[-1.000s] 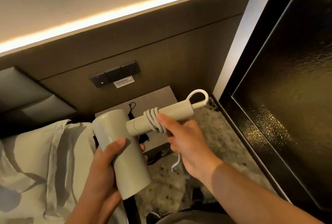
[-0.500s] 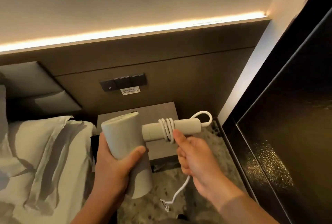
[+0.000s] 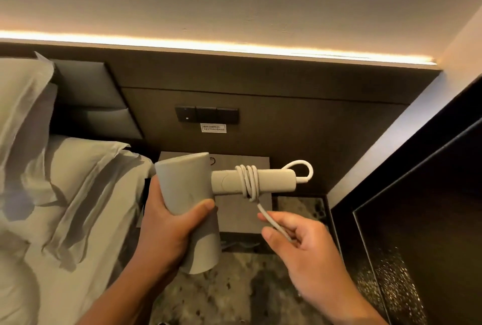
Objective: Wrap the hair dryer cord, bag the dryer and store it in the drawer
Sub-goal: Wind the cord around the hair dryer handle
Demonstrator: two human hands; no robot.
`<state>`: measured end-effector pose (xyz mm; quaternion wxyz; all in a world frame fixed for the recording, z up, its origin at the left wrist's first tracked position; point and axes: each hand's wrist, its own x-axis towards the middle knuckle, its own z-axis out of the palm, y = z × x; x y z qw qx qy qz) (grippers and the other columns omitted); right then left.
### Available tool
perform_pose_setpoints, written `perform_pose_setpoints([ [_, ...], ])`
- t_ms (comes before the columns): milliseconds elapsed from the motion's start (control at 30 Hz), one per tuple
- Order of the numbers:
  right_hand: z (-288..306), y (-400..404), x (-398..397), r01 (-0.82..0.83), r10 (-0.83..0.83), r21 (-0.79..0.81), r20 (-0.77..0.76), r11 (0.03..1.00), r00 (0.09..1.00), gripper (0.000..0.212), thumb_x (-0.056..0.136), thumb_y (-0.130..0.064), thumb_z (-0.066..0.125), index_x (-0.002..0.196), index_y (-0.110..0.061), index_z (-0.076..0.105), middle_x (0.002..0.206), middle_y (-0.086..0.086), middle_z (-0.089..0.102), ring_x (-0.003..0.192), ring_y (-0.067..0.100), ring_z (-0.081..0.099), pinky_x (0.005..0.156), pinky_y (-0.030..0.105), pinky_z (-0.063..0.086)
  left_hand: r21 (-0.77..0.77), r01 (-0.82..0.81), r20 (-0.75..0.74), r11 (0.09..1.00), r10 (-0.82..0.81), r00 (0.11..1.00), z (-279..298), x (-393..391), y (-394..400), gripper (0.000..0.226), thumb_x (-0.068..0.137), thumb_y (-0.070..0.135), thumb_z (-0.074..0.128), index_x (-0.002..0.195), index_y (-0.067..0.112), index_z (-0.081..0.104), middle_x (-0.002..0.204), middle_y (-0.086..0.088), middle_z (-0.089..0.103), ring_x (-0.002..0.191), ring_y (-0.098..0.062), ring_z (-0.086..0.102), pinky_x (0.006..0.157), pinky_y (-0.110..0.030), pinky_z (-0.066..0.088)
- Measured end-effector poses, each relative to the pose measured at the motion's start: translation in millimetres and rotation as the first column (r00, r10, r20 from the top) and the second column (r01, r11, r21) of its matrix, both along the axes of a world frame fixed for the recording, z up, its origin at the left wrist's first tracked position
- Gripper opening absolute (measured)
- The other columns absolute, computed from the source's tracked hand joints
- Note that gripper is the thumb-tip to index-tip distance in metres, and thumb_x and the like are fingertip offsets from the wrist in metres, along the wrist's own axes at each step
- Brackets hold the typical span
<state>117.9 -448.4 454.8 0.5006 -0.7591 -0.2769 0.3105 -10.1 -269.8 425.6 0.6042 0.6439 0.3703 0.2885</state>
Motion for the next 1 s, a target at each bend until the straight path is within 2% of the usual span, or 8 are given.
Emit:
perform_pose_setpoints([
  [267,30,10,10,-0.124,0.136,-0.072,0.199,0.990,0.971,0.019,0.094,-0.029,0.059,0.086,-0.035,0.075,0.086,-0.029,0.070,0.091,-0.009,0.060,0.071,0.004,0.043,-0.057,0.225,-0.051,0.973,-0.228,0.972,21,-13,25,0.077,0.049,0.057,0.082,0.118,0.055,0.046,0.113,-0.004,0.065,0.098,-0.031,0.070,0.076,-0.050,0.063],
  [400,42,20,3,-0.145,0.194,-0.164,0.342,0.976,0.920,0.019,0.086,-0.048,0.056,0.087,-0.038,0.072,0.089,-0.027,0.067,0.096,-0.008,0.057,0.069,0.005,0.044,-0.032,0.289,-0.062,0.957,-0.290,0.955,31,-26,37,0.073,0.047,0.059,0.082,0.111,0.063,0.046,0.098,0.017,0.066,0.093,-0.019,0.072,0.065,-0.032,0.062],
  [500,52,31,-8,-0.159,0.244,-0.213,0.473,0.964,0.847,0.040,0.072,-0.062,0.043,0.089,-0.040,0.073,0.082,-0.029,0.065,0.096,-0.013,0.055,0.067,0.008,0.044,0.034,0.311,-0.108,0.950,-0.306,0.946,39,-39,48,0.073,0.046,0.063,0.080,0.110,0.066,0.043,0.099,0.025,0.063,0.092,-0.007,0.069,0.069,-0.032,0.061],
  [633,64,47,-17,-0.206,0.284,-0.199,0.563,0.958,0.777,0.024,0.073,-0.049,0.063,0.085,-0.035,0.078,0.074,-0.025,0.067,0.086,-0.005,0.064,0.063,0.012,0.048,0.037,0.391,-0.150,0.919,-0.382,0.912,48,-54,63,0.074,0.045,0.066,0.076,0.108,0.071,0.038,0.101,0.033,0.058,0.094,0.004,0.064,0.066,-0.025,0.059],
  [733,77,60,-23,-0.213,0.277,-0.176,0.607,0.961,0.745,0.026,0.061,-0.056,0.070,0.070,-0.032,0.077,0.064,-0.020,0.067,0.075,0.002,0.066,0.054,0.015,0.051,0.007,0.475,-0.115,0.880,-0.471,0.875,55,-69,79,0.072,0.046,0.061,0.078,0.105,0.076,0.040,0.104,0.030,0.060,0.098,0.001,0.065,0.067,-0.022,0.060],
  [800,84,71,-28,-0.216,0.254,-0.136,0.593,0.967,0.764,0.029,0.054,-0.059,0.075,0.063,-0.030,0.074,0.060,-0.014,0.067,0.067,0.007,0.066,0.050,0.015,0.050,-0.019,0.507,-0.067,0.862,-0.507,0.859,60,-80,91,0.072,0.047,0.056,0.080,0.108,0.072,0.045,0.105,0.024,0.064,0.099,-0.006,0.068,0.069,-0.023,0.060],
  [900,89,87,-29,-0.262,0.247,-0.027,0.437,0.965,0.865,0.036,0.045,-0.054,0.084,0.072,-0.033,0.075,0.064,-0.006,0.068,0.058,0.009,0.062,0.049,0.014,0.047,-0.095,0.553,0.037,0.828,-0.552,0.833,63,-91,108,0.071,0.049,0.048,0.081,0.113,0.060,0.052,0.106,0.006,0.069,0.099,-0.023,0.071,0.072,-0.032,0.061],
  [1000,92,102,-33,-0.419,0.406,0.016,0.208,0.908,0.890,0.042,0.049,-0.057,0.087,0.084,-0.036,0.078,0.069,-0.002,0.069,0.059,0.006,0.061,0.056,0.017,0.051,-0.199,0.592,0.140,0.781,-0.575,0.806,60,-104,122,0.066,0.048,0.041,0.080,0.108,0.059,0.058,0.099,0.005,0.073,0.092,-0.024,0.073,0.071,-0.033,0.060],
])
